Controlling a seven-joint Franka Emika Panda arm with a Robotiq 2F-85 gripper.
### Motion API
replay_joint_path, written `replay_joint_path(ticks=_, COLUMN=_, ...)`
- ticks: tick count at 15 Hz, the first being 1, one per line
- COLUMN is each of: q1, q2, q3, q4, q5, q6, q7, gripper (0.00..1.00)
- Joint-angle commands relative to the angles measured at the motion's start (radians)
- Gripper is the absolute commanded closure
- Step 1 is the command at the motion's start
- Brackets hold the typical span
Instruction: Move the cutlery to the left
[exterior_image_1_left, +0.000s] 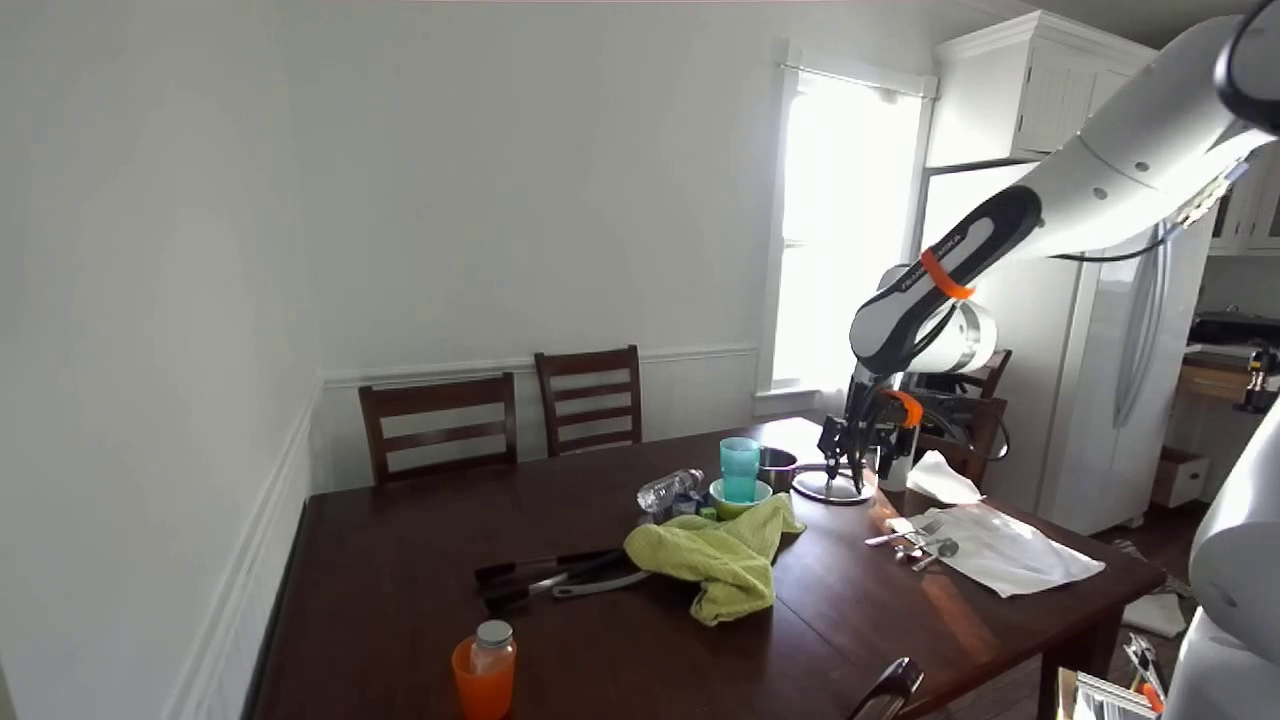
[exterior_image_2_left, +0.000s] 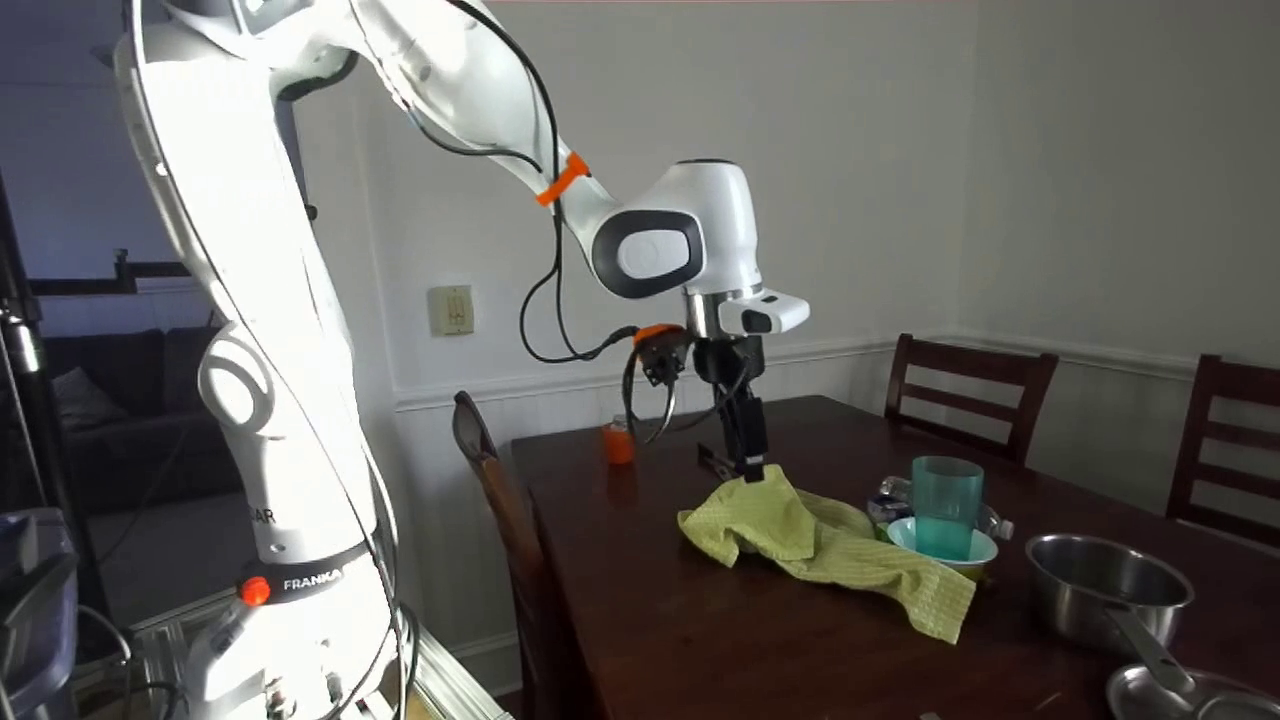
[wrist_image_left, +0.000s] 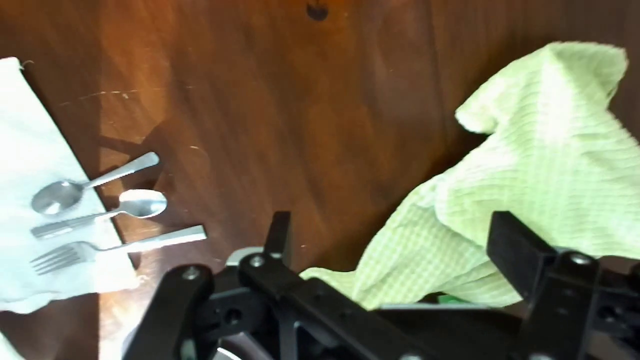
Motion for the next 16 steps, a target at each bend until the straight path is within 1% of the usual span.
replay_joint_path(ticks=1, q1=-0.036, q2=0.178, q3=-0.027, q4=0.122, q5=-0.056, q6=0.037, q7=0.163, gripper=0.00)
replay_joint_path(ticks=5, q1=-0.036, q2=0.293, q3=-0.099, q4=0.194, q5=-0.089, q6=0.013, q7=0.326, gripper=0.00)
replay_joint_path(ticks=10, q1=-0.024, q2=0.387, q3=-0.209, q4=0.202, q5=-0.094, q6=0.011, q7=0.500, gripper=0.00)
replay_joint_path(ticks=11, q1=-0.017, q2=0.395, q3=-0.232, q4=0.199, q5=-0.100, q6=-0.016, q7=0.534, gripper=0.00)
replay_joint_path(ticks=12, q1=-0.020, q2=0.370, q3=-0.205, q4=0.181, q5=-0.061, q6=0.019, q7=0.446, gripper=0.00)
replay_joint_path(ticks=14, q1=-0.022, q2=0.392, q3=-0.227, q4=0.182, q5=-0.064, q6=0.013, q7=0.476, gripper=0.00)
replay_joint_path(ticks=16, q1=-0.020, q2=0.398, q3=-0.230, q4=0.185, q5=-0.064, q6=0.009, q7=0.487, gripper=0.00)
